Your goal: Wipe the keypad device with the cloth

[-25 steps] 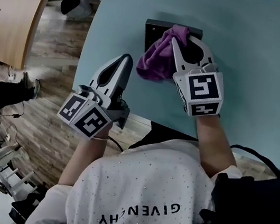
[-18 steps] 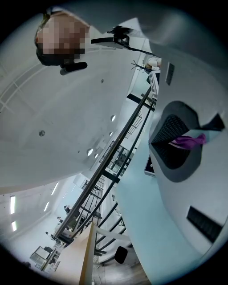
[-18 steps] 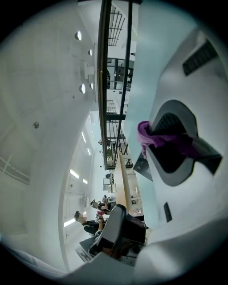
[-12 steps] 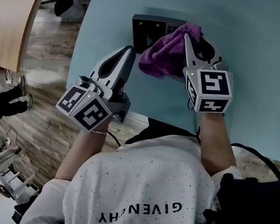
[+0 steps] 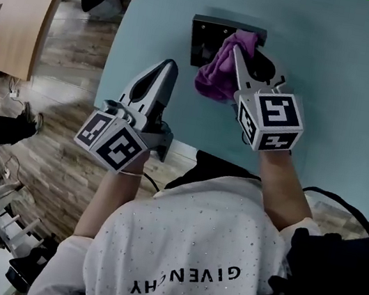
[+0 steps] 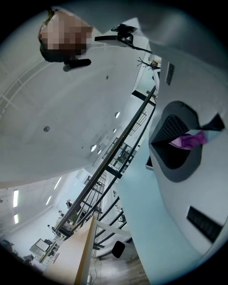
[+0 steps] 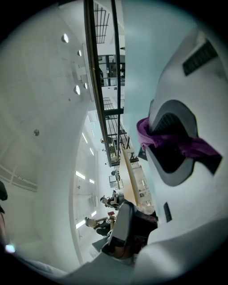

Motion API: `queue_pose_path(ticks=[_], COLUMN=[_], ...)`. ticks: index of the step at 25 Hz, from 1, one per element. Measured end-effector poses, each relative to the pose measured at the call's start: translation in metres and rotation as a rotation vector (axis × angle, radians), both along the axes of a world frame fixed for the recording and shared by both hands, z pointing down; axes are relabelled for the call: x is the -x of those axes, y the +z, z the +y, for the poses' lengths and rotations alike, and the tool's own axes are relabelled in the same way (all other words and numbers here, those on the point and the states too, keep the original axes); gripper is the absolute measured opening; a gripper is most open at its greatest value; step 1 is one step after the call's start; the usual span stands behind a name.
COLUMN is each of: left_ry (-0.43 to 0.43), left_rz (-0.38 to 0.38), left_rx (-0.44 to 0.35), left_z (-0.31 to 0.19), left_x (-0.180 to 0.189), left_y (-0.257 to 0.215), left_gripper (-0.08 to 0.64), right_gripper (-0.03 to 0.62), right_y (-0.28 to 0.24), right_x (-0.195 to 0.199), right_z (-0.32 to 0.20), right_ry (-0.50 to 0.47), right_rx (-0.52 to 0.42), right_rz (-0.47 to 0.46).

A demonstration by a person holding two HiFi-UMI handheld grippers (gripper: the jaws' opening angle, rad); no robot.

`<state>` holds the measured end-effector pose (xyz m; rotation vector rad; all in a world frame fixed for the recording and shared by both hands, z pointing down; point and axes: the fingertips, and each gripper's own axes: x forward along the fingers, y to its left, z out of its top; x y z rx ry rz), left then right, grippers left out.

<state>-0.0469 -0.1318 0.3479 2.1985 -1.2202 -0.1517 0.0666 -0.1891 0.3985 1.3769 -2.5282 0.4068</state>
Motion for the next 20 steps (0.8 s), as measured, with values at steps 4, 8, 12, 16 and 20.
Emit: queue_pose_path(ticks=[4,8,12,16,20], left_ry=[-0.050,-0.121,-0.172,-0.199,-0.176], left_rz=[-0.010,-0.021,-0.033,-0.019,0.002], left_rx=[-0.006,-0.007,0.013,0.019,0.020], left_z=[0.010,0.021,0.033,0.034,0.032], left_x=[0.019,0.050,0.081,0.101,0.095], left_y=[-0.009,-0.013,-0.010,-0.003,0.002], left_gripper=[0.002,0.002,0.002,0.002,0.002], right_gripper=[0.041,0.041,0.041,0.041,0.041], right_y=[0.007,0.011,0.018,0.027,0.033], right_x=[0.040,0.075,0.097,0.106,0.098], right_z=[0.011,0.006,-0.007,-0.014,-0.010], right_ry=[-0.098,-0.167,-0.176,-0.175,-0.166], right_rx=[0.034,0.046,0.061,0.068,0.075], right_rz=[0.015,0.023,0.046,0.060,0.077])
